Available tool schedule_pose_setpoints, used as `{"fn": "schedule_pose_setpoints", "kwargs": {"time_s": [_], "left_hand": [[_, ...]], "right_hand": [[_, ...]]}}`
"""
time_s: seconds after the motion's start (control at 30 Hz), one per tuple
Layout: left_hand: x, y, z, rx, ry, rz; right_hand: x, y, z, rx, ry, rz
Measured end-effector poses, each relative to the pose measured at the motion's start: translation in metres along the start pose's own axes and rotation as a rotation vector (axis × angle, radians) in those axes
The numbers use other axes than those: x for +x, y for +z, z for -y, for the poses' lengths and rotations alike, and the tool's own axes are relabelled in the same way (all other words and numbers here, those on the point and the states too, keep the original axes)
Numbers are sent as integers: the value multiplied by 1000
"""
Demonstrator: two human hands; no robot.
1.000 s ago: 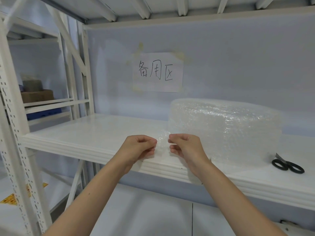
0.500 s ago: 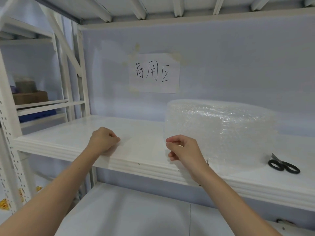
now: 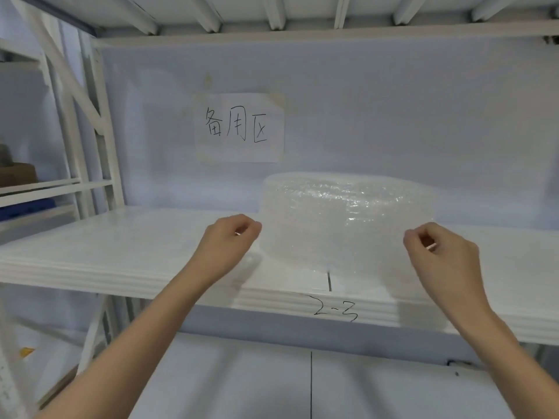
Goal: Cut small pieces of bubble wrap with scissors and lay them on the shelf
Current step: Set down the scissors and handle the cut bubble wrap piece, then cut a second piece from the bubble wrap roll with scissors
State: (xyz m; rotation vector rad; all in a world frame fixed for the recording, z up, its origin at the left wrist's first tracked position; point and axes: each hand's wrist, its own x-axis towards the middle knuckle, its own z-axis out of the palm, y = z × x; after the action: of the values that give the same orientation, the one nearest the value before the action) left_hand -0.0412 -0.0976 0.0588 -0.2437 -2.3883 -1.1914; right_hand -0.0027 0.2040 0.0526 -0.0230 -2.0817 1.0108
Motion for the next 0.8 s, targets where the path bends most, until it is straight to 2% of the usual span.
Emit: {"fn": "schedule_pose_setpoints", "kwargs": {"time_s": [0.1,0.2,0.33,0.43,0.53,0.7,0.8], "left_hand": [[-14,38,-23,-145,-12,151],[-23,74,-36,-133,18,240],[-29,105,-50,-139,9,307],[-32,118,-55,-128,24,297],[-32,123,-54,-107,58,267],[-33,124,-50,-96,68,295],[-36,125,-53,-129,72,299]], "right_hand": [[20,-17,-49,-359,76,12],[32,-19,-82,-597,125,103],[40,-13,-91,-651,171,252],[46,-14,-87,-681,197,276],[52,-19,-85,-705,245,310],[60,-35,-74,-798,310,496],[56,-46,-69,-842,303,545]]}}
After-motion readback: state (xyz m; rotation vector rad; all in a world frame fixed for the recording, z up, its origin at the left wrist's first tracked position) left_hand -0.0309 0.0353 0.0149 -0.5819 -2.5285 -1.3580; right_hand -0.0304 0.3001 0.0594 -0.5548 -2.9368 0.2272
